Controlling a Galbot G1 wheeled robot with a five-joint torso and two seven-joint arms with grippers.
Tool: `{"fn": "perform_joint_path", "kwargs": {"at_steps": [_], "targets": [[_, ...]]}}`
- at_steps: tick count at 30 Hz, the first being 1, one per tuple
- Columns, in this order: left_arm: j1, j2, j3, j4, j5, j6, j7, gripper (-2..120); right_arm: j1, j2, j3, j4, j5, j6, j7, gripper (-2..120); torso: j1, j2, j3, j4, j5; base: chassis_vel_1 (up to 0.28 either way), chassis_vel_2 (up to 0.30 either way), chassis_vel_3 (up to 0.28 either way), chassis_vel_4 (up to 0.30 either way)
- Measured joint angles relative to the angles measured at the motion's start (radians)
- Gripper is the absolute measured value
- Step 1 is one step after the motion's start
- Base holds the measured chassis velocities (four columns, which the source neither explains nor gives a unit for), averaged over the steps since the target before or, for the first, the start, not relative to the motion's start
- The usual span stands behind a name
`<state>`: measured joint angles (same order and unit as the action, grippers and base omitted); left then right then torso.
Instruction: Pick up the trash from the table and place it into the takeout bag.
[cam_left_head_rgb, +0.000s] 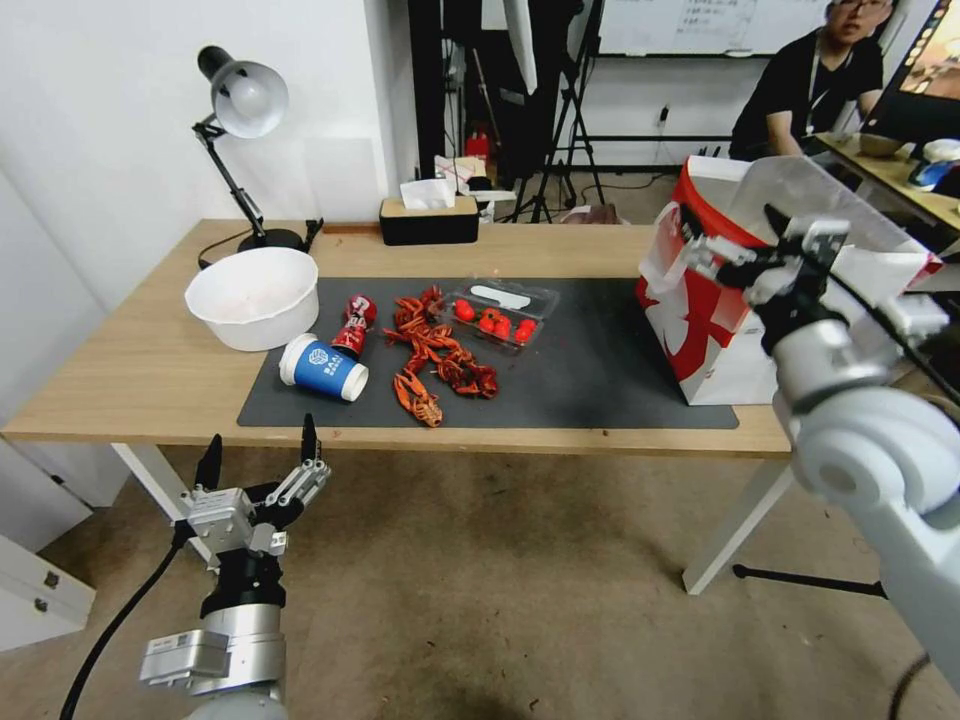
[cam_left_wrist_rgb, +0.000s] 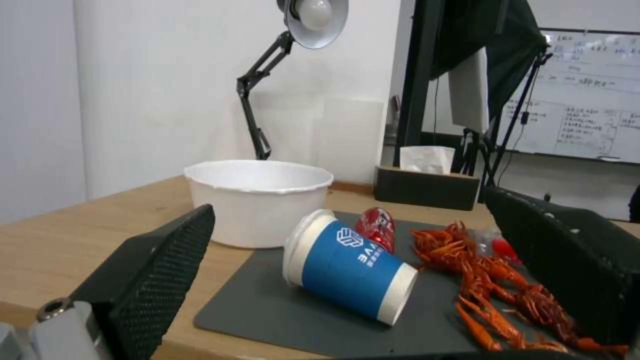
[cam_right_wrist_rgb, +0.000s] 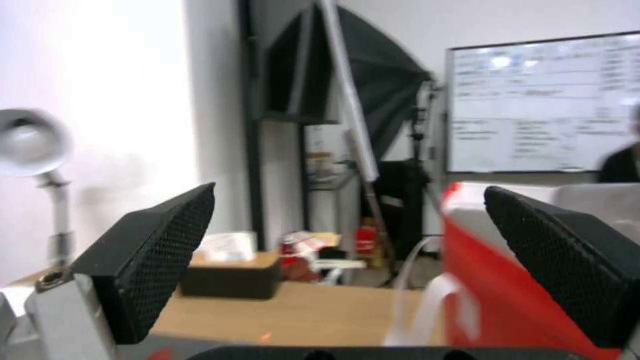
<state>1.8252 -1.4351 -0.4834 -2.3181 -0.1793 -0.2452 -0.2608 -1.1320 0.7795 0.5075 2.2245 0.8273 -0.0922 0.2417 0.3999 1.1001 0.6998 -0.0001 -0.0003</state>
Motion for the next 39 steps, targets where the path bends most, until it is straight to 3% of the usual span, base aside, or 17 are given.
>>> {"fn": "perform_joint_path", "kwargs": {"at_steps": [8,14,21,39], "targets": [[-0.003,0.002,0.002,0.004,-0.003,-0.007,0.005,100,-0.205,0.051,0.070,0.009,-0.082,0.111,-0.139,100,0.000,0.000,0.000,-0.0002,0.0002,0.000,0.000,0.000,0.000],[-0.005,0.011,0.003,0.006,-0.008,-0.010,0.012,100,-0.398,0.184,0.104,-0.041,-0.172,0.282,-0.195,100,0.000,0.000,0.000,0.0001,0.0003,0.000,0.000,0.000,0.000],[-0.017,0.015,0.006,0.015,-0.011,-0.003,0.018,100,-0.529,0.276,0.114,-0.080,-0.210,0.378,-0.217,100,0.000,0.000,0.000,0.0001,0.0002,0.000,0.000,0.000,0.000],[-0.050,0.025,-0.002,0.035,-0.045,0.038,-0.003,100,-0.649,0.362,0.080,-0.135,-0.256,0.450,-0.228,100,0.000,0.000,0.000,0.0000,0.0002,0.000,0.000,0.000,0.000]]}}
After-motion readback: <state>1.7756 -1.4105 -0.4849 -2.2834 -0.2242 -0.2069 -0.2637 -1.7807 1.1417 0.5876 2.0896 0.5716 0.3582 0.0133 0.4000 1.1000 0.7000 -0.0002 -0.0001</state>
